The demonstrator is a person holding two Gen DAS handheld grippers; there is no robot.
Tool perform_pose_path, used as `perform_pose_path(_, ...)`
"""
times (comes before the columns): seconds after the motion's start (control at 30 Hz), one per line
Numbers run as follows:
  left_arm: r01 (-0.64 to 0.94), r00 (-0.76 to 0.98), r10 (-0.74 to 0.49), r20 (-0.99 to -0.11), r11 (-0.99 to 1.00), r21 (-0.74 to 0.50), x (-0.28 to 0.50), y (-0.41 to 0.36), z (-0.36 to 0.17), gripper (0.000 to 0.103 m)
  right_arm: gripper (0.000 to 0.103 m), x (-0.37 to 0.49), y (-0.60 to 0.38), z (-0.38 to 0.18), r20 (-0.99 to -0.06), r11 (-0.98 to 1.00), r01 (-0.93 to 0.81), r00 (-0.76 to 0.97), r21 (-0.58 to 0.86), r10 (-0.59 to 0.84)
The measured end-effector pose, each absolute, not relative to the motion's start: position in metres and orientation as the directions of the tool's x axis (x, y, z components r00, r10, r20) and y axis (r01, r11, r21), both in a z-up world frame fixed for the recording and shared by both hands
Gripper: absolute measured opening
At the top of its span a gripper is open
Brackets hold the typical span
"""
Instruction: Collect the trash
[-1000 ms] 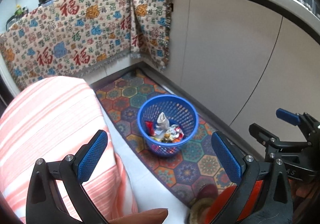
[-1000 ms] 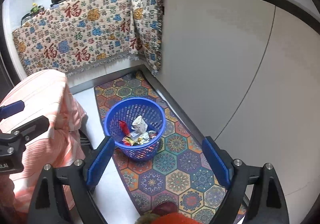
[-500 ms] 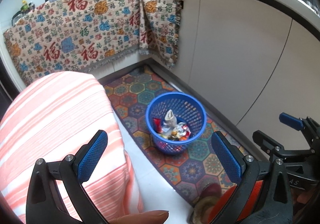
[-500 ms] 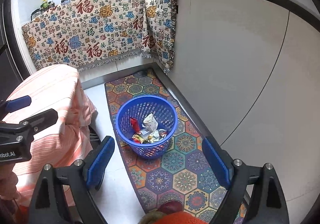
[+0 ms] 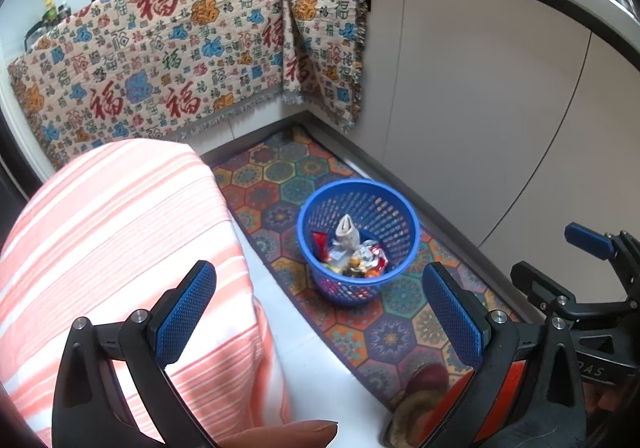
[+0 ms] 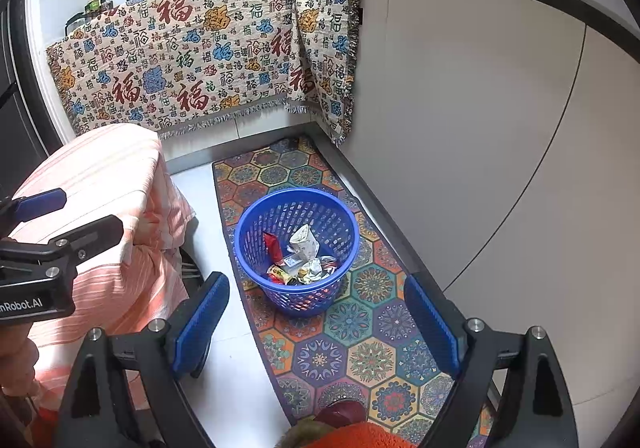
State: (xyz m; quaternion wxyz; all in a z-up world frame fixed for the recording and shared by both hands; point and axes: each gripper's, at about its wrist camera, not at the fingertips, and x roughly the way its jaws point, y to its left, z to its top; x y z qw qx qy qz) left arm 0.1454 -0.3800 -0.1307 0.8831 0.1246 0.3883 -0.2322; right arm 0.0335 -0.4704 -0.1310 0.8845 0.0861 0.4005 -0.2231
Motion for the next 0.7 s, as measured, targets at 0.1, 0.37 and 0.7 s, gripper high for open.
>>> perform_pose_path(0.1,0.510,0.588,-0.313,-0.746,0.859,0.041,0.1466,-0.3812,-0.1310,0.102,0.091,0.0336,-0.4704,-0.1311,-0.747,0.885,0.465,0.580,-0.025,-0.325)
perform_pose_path(0.37,0.512,0.584,-0.314,-0.749,0.858,0.039,0.1466,-0.3826,-0.1311,0.102,0.091,0.0340,-0.4688,-0.1312,-0.749,0.886,0.463,0.579,-0.026,-0.324)
perform_pose_path(0.7,0.515,0.579,-0.313,-0.753,0.856,0.040,0.1481,-0.3816,-0.1312,0.102,0.091,0.0344,-0.4655,-0.1329,-0.751,0.887,0.462,0.575,-0.028,-0.323)
